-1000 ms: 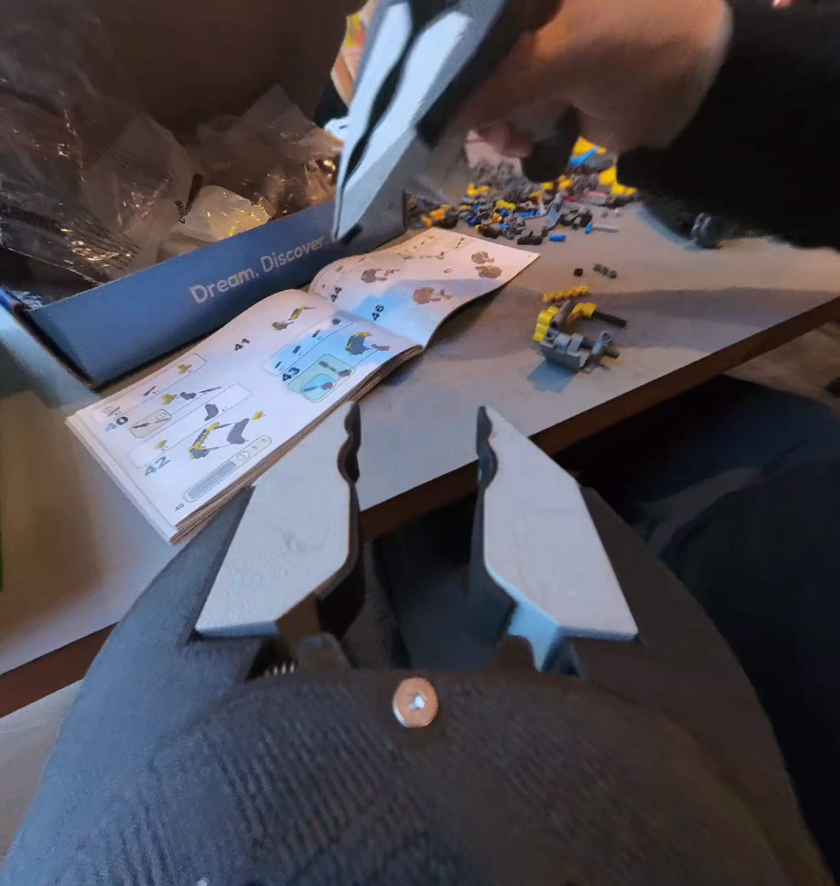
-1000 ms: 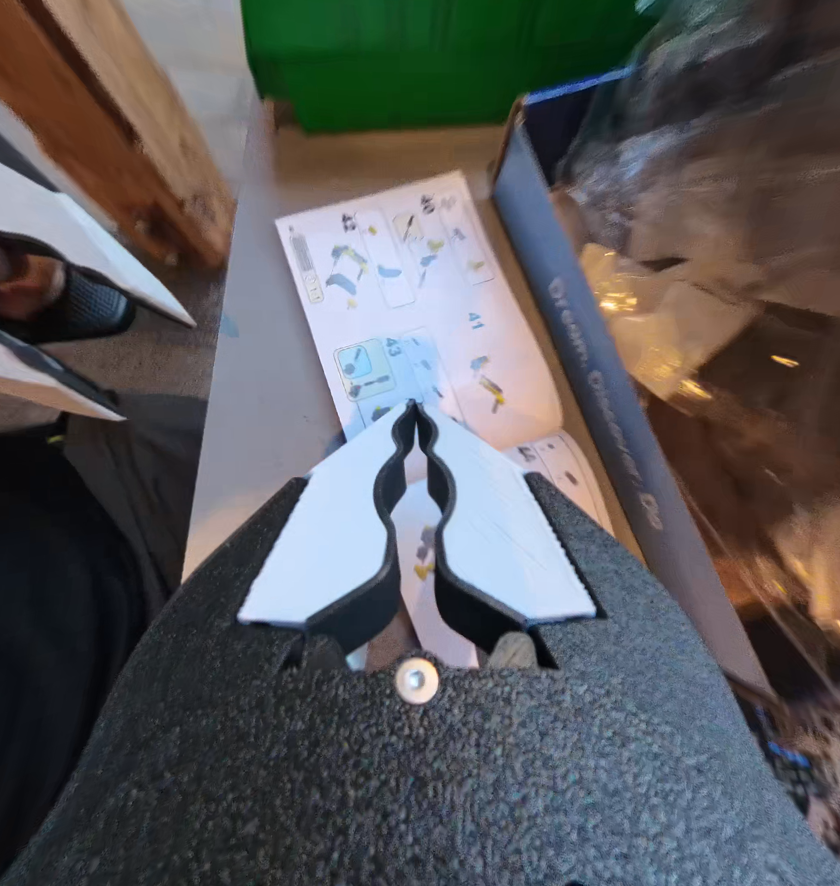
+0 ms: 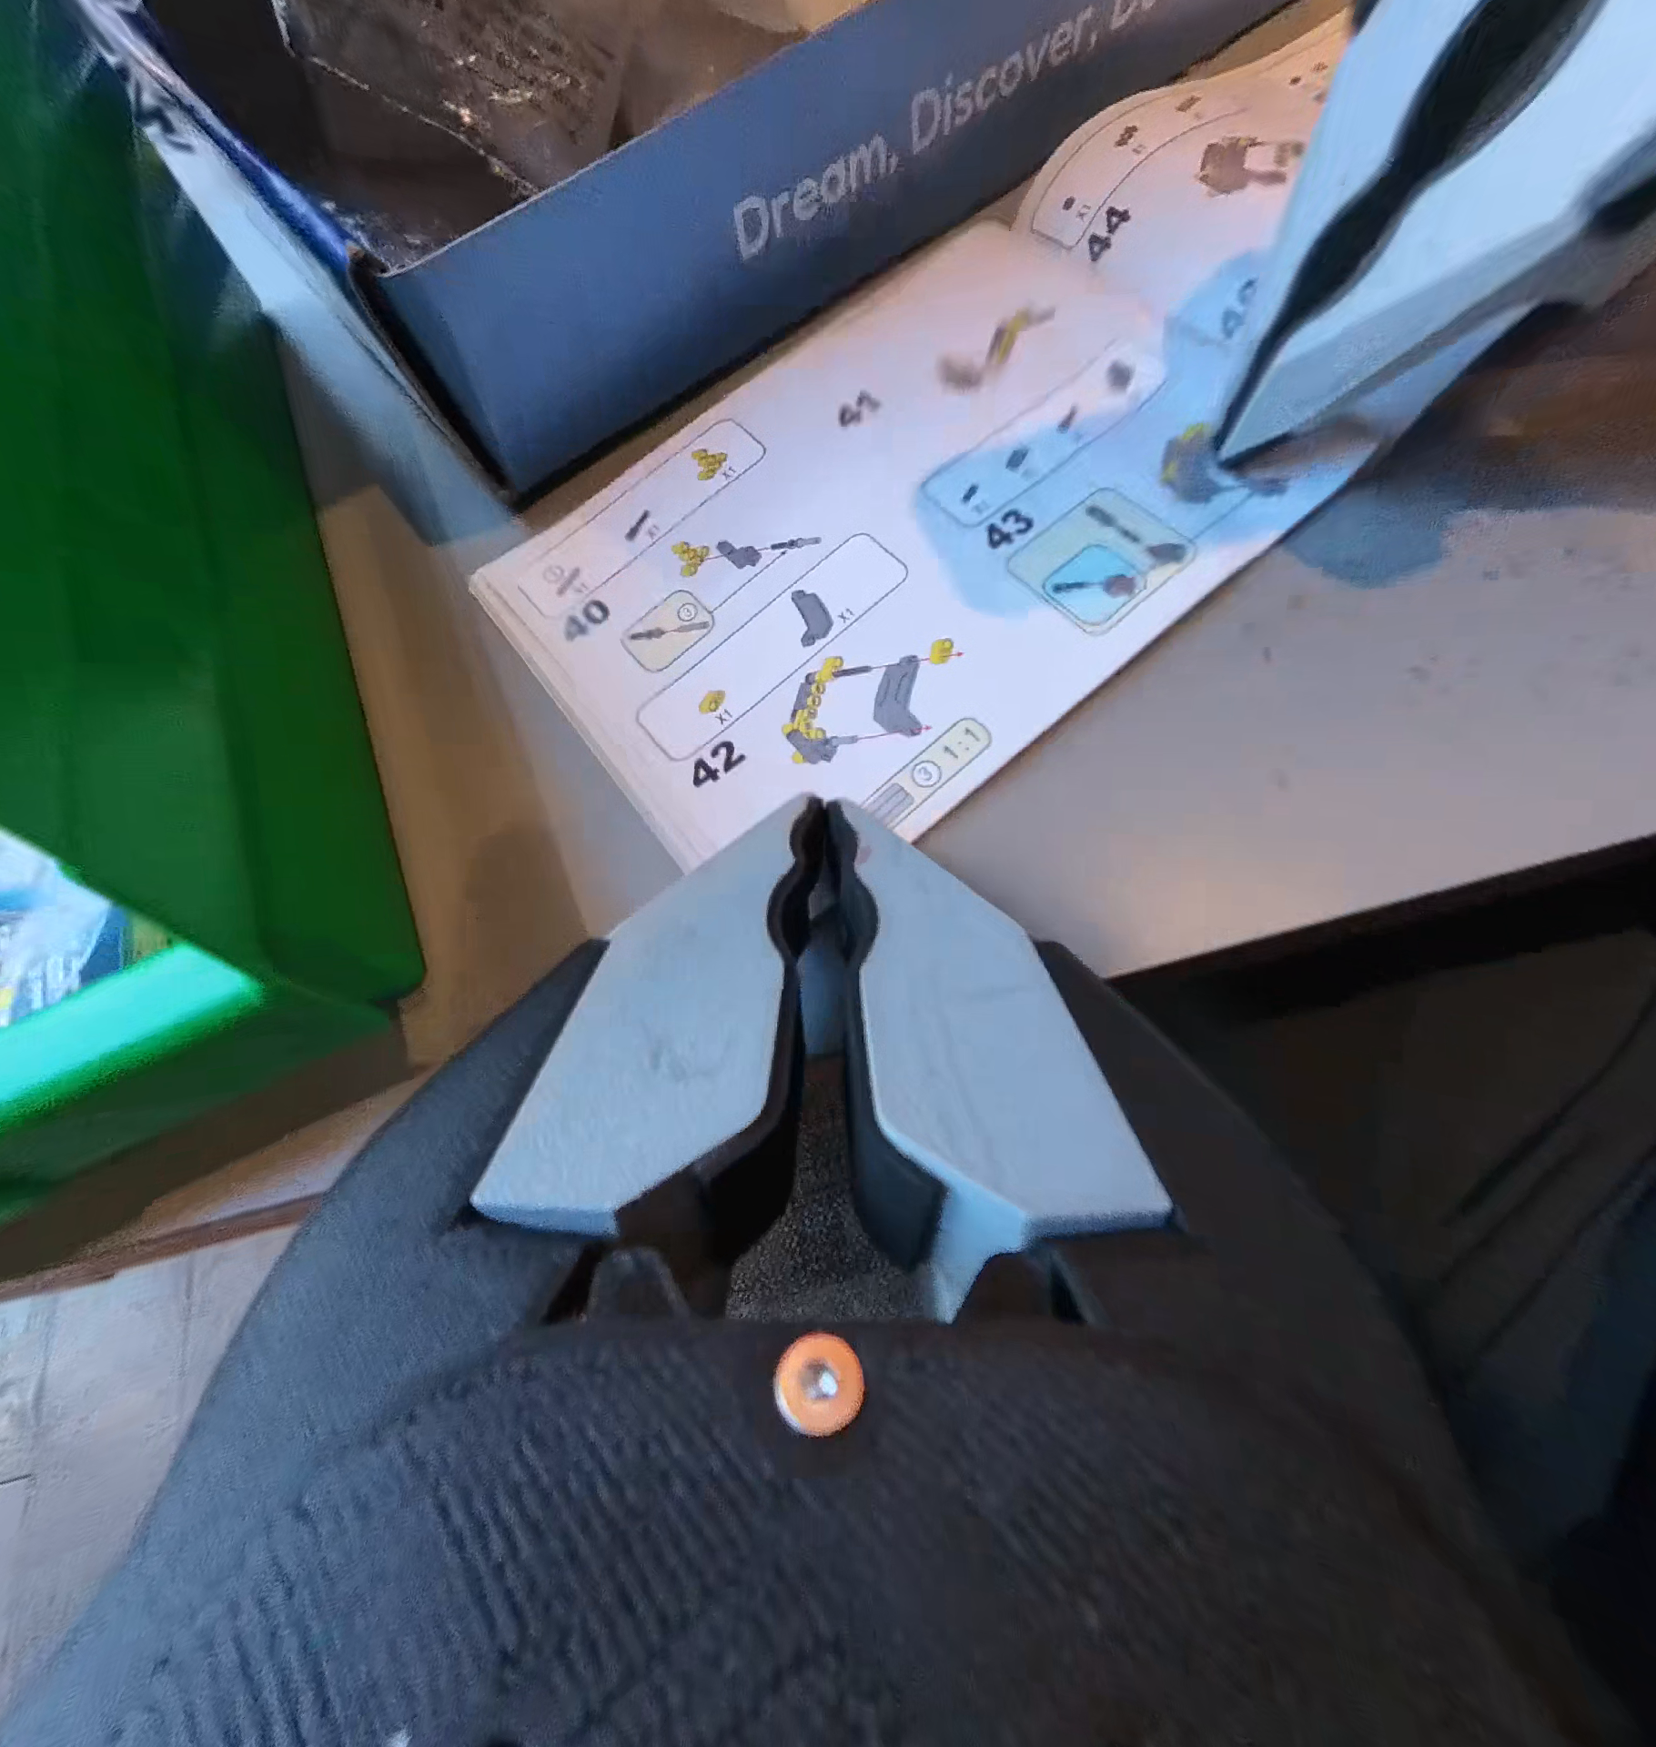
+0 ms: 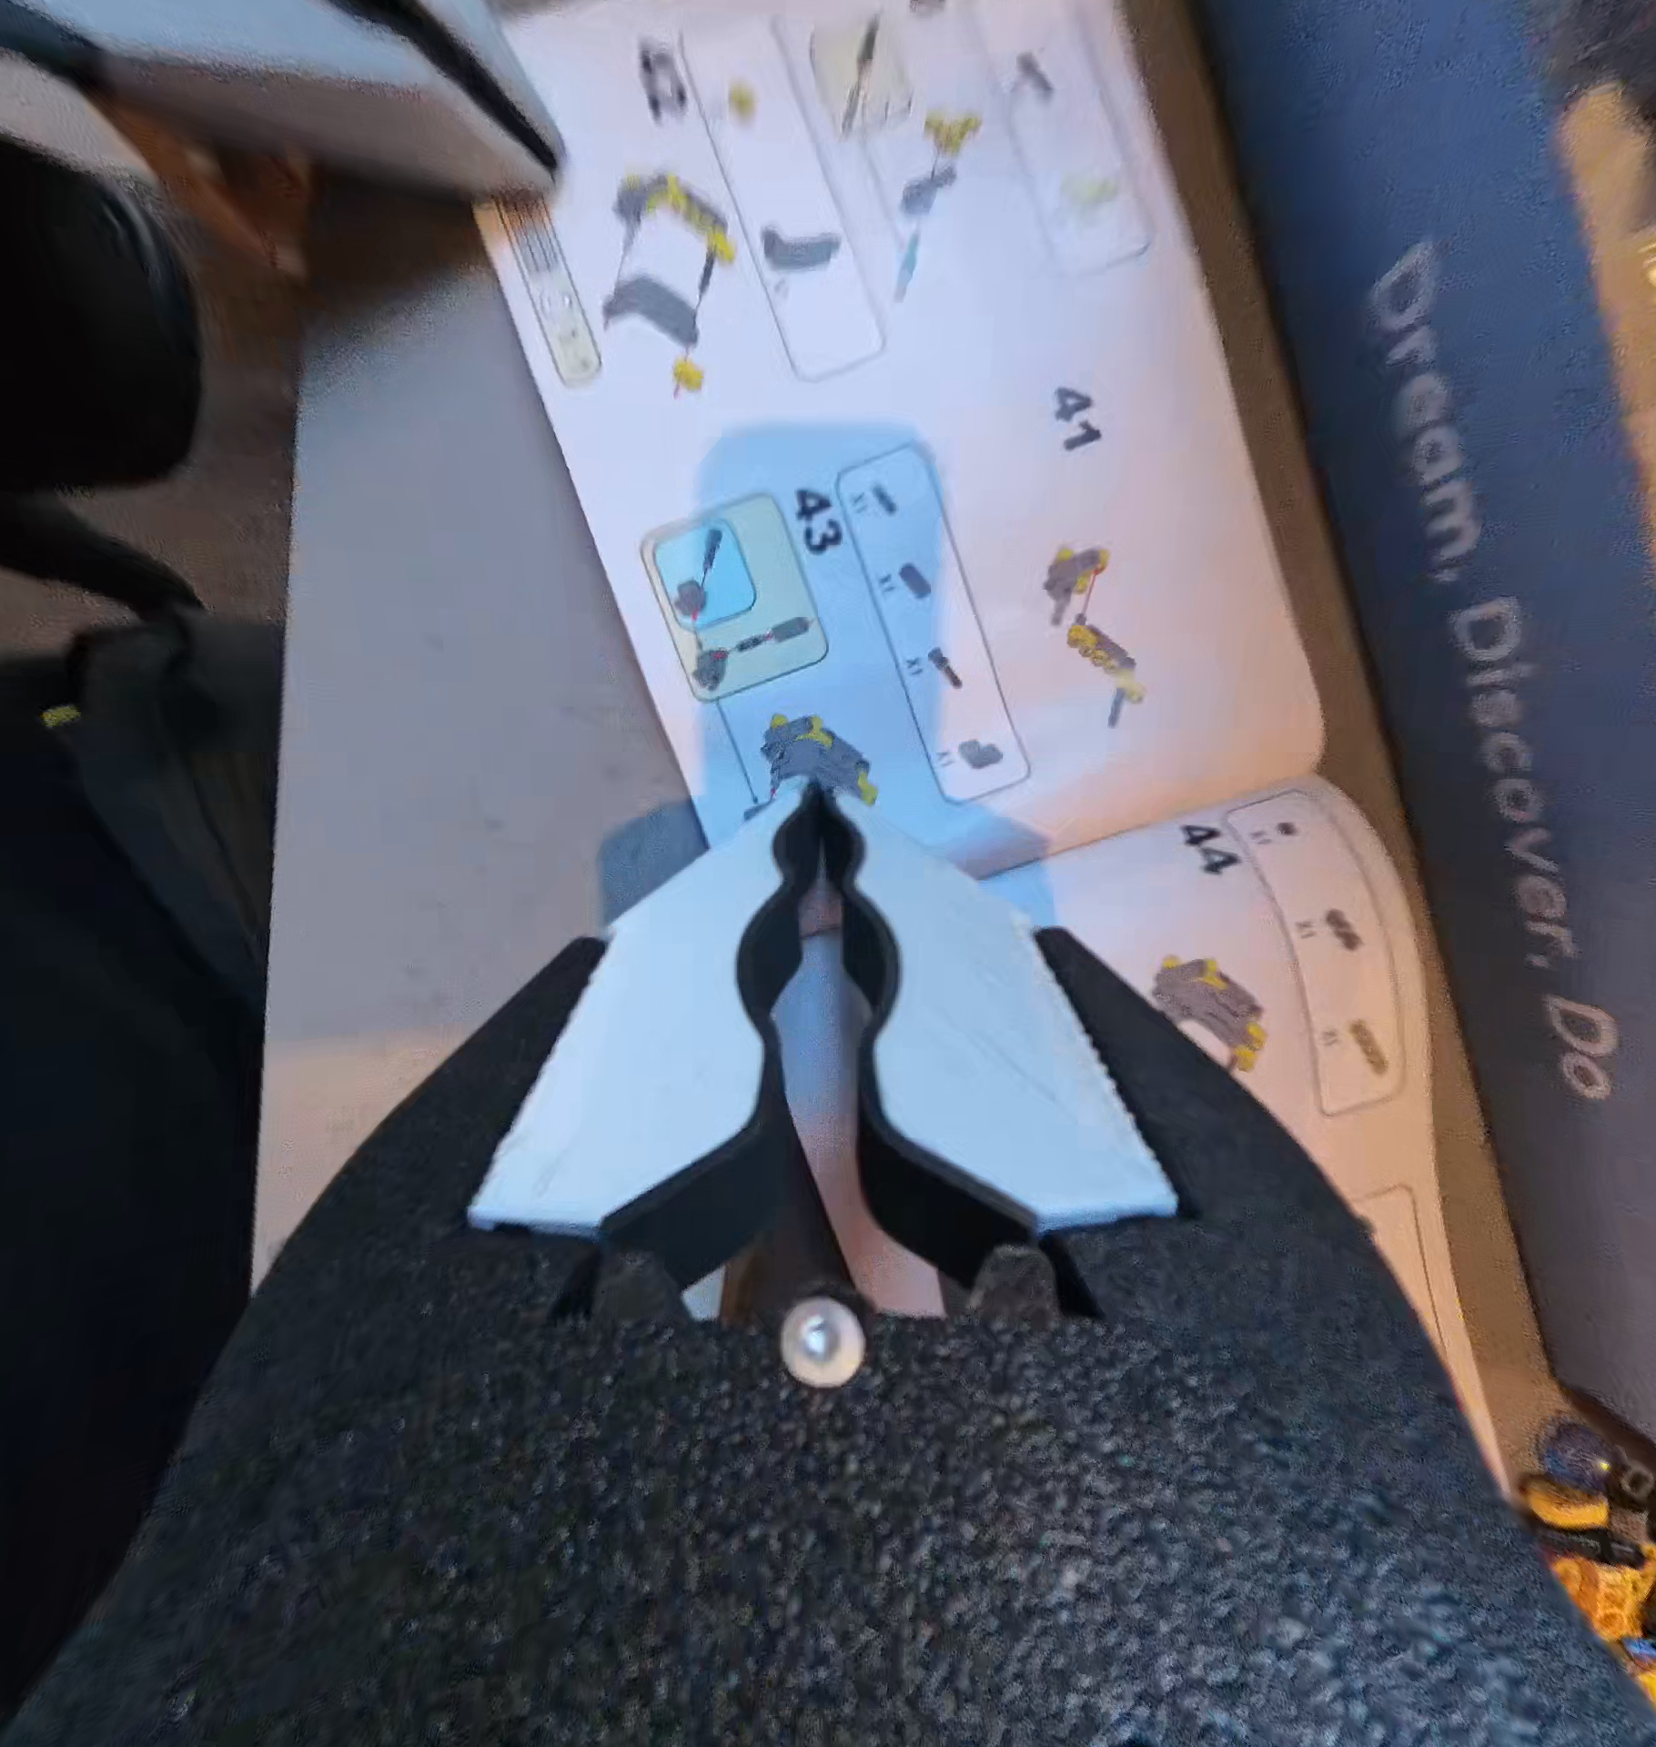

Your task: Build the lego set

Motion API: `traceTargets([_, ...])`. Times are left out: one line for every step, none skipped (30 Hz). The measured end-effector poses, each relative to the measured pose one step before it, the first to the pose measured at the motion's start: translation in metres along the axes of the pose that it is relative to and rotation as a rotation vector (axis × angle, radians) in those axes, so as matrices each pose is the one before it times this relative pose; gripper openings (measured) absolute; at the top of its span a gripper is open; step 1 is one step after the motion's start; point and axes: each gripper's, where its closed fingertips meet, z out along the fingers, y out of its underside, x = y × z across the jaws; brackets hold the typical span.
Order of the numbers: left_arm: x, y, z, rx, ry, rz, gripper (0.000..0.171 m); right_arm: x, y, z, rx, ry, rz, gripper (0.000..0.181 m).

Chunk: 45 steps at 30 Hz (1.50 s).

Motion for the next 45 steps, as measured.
traceTargets([0.00046, 0.00066, -0.00244, 0.00956, 0.0003, -0.0057, 0.000, -0.00188, -0.00144, 0.00149, 0.0138, 0.0021, -0.0224, 0.000])
traceTargets([-0.00057, -0.00171, -0.00278, 0.02037, -0.0105, 0.0048, 0.000, -0.00104, 0.00059, 0.00002, 0.0060, 0.0132, -0.0260, 0.000])
traceTargets([-0.00162, -0.00513, -0.00357, 0.03234, -0.0191, 0.0103, 0.002, -0.00178, 0.00187, -0.00113, -0.0004, 0.0092, -0.0226, 0.000])
traceTargets([0.00067, -0.00821, -0.00381, 0.04296, -0.0050, 0.0172, 0.004, -0.00265, 0.00206, -0.00149, -0.0005, 0.0003, -0.0172, 0.000])
traceTargets([0.00342, -0.00916, -0.00244, 0.04253, 0.0115, 0.0236, 0.003, -0.00280, 0.00197, -0.00153, 0.0033, -0.0067, -0.0142, 0.000])
traceTargets([0.00286, -0.00667, 0.00025, 0.02197, 0.0082, 0.0271, 0.003, -0.00217, 0.00177, -0.00138, 0.0052, -0.0114, -0.0057, 0.000])
traceTargets([0.00123, -0.00110, 0.00265, -0.01225, -0.0003, 0.0222, 0.002, -0.00094, 0.00209, -0.00154, 0.0003, -0.0124, 0.0064, 0.000])
traceTargets([0.00050, 0.00408, 0.00406, -0.04035, -0.0030, 0.0086, 0.000, 0.00021, 0.00293, -0.00315, -0.0081, -0.0100, 0.0115, 0.000])
traceTargets([0.00336, 0.00650, 0.00511, -0.04192, 0.0170, 0.0008, 0.000, 0.00268, 0.00145, -0.00782, -0.0002, 0.0045, 0.0138, 0.000])
traceTargets([0.00400, 0.00747, 0.00534, -0.03417, 0.0209, -0.0065, 0.000, 0.00745, -0.00402, -0.01623, 0.0386, 0.0370, 0.0191, 0.000])
traceTargets([0.00407, 0.00675, 0.00452, -0.01936, 0.0200, -0.0095, 0.000, 0.01064, -0.00978, -0.02553, 0.0840, 0.0519, 0.0283, 0.000])
traceTargets([0.00123, -0.00162, -0.00056, 0.02942, 0.0011, -0.0117, 0.000, 0.01266, -0.01282, -0.03168, 0.1054, 0.0522, 0.0413, 0.000])
traceTargets([0.00188, 0.00110, -0.00154, -0.00282, 0.0062, -0.0020, 0.000, 0.01376, -0.01312, -0.03349, 0.1061, 0.0509, 0.0509, 0.000])
traceTargets([-0.00018, -0.00003, -0.00193, 0.00005, -0.0094, 0.0057, 0.000, 0.01341, -0.01082, -0.03196, 0.0916, 0.0459, 0.0510, 0.000])
traceTargets([-0.00067, -0.00383, -0.00257, 0.02250, -0.0157, 0.0141, 0.000, 0.01265, -0.00631, -0.02879, 0.0676, 0.0465, 0.0420, 0.000])
traceTargets([-0.00036, -0.00746, -0.00362, 0.04249, -0.0167, 0.0187, 0.000, 0.01153, -0.00122, -0.02506, 0.0451, 0.0497, 0.0240, 0.000])
traceTargets([0.00036, -0.00999, -0.00410, 0.05033, -0.0150, 0.0161, 0.000, 0.00935, 0.00264, -0.02134, 0.0316, 0.0498, 0.0048, 0.000])
traceTargets([0.00166, -0.01021, -0.00363, 0.04708, -0.0086, 0.0131, 0.000, 0.00574, 0.00594, -0.01791, 0.0185, 0.0411, -0.0085, 0.000])
traceTargets([0.00454, -0.00923, -0.00238, 0.03963, 0.0069, 0.0085, 0.000, 0.00191, 0.00738, -0.01483, 0.0115, 0.0331, -0.0129, 0.000])
traceTargets([0.00775, -0.00765, -0.00109, 0.03358, 0.0241, 0.0017, 0.000, -0.00145, 0.00768, -0.01158, 0.0121, 0.0242, -0.0095, 0.003])
traceTargets([0.01027, -0.00727, -0.00026, 0.03561, 0.0349, -0.0077, 0.000, -0.00493, 0.00749, -0.00862, 0.0142, 0.0101, -0.0004, 0.009])
traceTargets([0.01392, -0.00762, 0.00083, 0.03948, 0.0562, -0.0166, 0.001, -0.00739, 0.00730, -0.00564, 0.0148, -0.0001, 0.0058, 0.015])
traceTargets([0.01638, -0.00674, 0.00247, 0.03280, 0.0711, -0.0204, 0.010, -0.00742, 0.00853, -0.00320, 0.0063, 0.0025, 0.0041, 0.018])
traceTargets([0.01464, -0.00509, 0.00400, 0.02065, 0.0602, -0.0170, 0.022, -0.00557, 0.00897, -0.00118, -0.0002, 0.0149, 0.0002, 0.020])
traceTargets([0.01311, -0.00383, 0.00433, 0.01167, 0.0507, -0.0131, 0.032, -0.00537, 0.00936, 0.00030, -0.0033, 0.0162, -0.0060, 0.024])
traceTargets([0.01278, -0.00293, 0.00411, 0.00562, 0.0511, -0.0119, 0.040, -0.00489, 0.00990, 0.00135, -0.0109, 0.0154, -0.0072, 0.030])
traceTargets([0.01227, -0.00231, 0.00390, 0.00418, 0.0511, -0.0106, 0.051, -0.00478, 0.01007, 0.00166, -0.0183, 0.0126, -0.0039, 0.034])
traceTargets([0.01104, -0.00134, 0.00356, 0.00431, 0.0463, -0.0094, 0.057, -0.00414, 0.00965, 0.00134, -0.0207, 0.0113, -0.0010, 0.037])
traceTargets([0.00922, -0.00036, 0.00266, 0.00636, 0.0388, 0.0006, 0.057, -0.00113, 0.00847, 0.00023, -0.0189, 0.0270, -0.0018, 0.037])
traceTargets([0.00623, 0.00139, 0.00186, 0.00463, 0.0250, 0.0174, 0.057, 0.00310, 0.00624, -0.00162, -0.0105, 0.0524, -0.0019, 0.035])
traceTargets([0.00228, 0.00354, 0.00114, -0.00762, 0.0064, 0.0290, 0.056, 0.00518, 0.00393, -0.00399, 0.0003, 0.0621, -0.0037, 0.029])
traceTargets([-0.00163, 0.00478, 0.00021, -0.02204, -0.0121, 0.0239, 0.054, 0.00529, 0.00159, -0.00600, 0.0101, 0.0564, -0.0037, 0.026])
traceTargets([-0.00180, 0.00259, -0.00016, -0.01342, -0.0053, 0.0118, 0.052, 0.00512, -0.00035, -0.00680, 0.0214, 0.0497, 0.0084, 0.028])
traceTargets([0.00027, -0.00075, 0.00011, 0.00874, 0.0132, -0.0046, 0.053, 0.00447, -0.00069, -0.00624, 0.0249, 0.0389, 0.0218, 0.035])
traceTargets([0.00179, -0.00134, 0.00058, 0.01276, 0.0242, -0.0180, 0.054, 0.00300, 0.00069, -0.00520, 0.0187, 0.0252, 0.0183, 0.050])
traceTargets([0.00222, -0.00056, 0.00107, 0.00520, 0.0251, -0.0231, 0.055, 0.00119, 0.00301, -0.00413, 0.0088, 0.0123, 0.0059, 0.070])
traceTargets([0.00238, 0.00062, 0.00166, -0.00177, 0.0221, -0.0197, 0.057, -0.00193, 0.00459, -0.00253, 0.0017, -0.0068, 0.0007, 0.086])
traceTargets([0.00279, 0.00149, 0.00177, -0.00642, 0.0200, -0.0124, 0.058, -0.00483, 0.00499, -0.00093, -0.0021, -0.0228, 0.0048, 0.092])
traceTargets([0.00321, 0.00170, 0.00173, -0.00830, 0.0191, -0.0039, 0.058, -0.00277, 0.00462, 0.00089, -0.0059, -0.0072, 0.0131, 0.092])
traceTargets([0.00332, 0.00155, 0.00161, -0.00938, 0.0160, 0.0048, 0.058, -0.00165, 0.00480, 0.00266, -0.0119, 0.0037, 0.0121, 0.093])
traceTargets([0.00251, 0.00075, 0.00130, -0.00631, 0.0076, 0.0117, 0.058, -0.00528, 0.00576, 0.00380, -0.0213, -0.0187, 0.0039, 0.094])
traceTargets([0.00220, -0.00014, 0.00077, -0.00031, 0.0033, 0.0169, 0.058, -0.00842, 0.00582, 0.00448, -0.0250, -0.0402, 0.0036, 0.094])
traceTargets([0.00202, -0.00031, 0.00052, 0.00058, 0.0022, 0.0171, 0.058, -0.00759, 0.00389, 0.00462, -0.0165, -0.0360, 0.0072, 0.094])
traceTargets([0.00181, 0.00004, 0.00051, -0.00262, 0.0027, 0.0124, 0.059, -0.00690, 0.00288, 0.00421, -0.0119, -0.0339, 0.0002, 0.093])
traceTargets([0.00185, -0.00025, 0.00044, -0.00164, 0.0041, 0.0059, 0.061, -0.00422, 0.00275, 0.00326, -0.0123, -0.0198, -0.0062, 0.091])
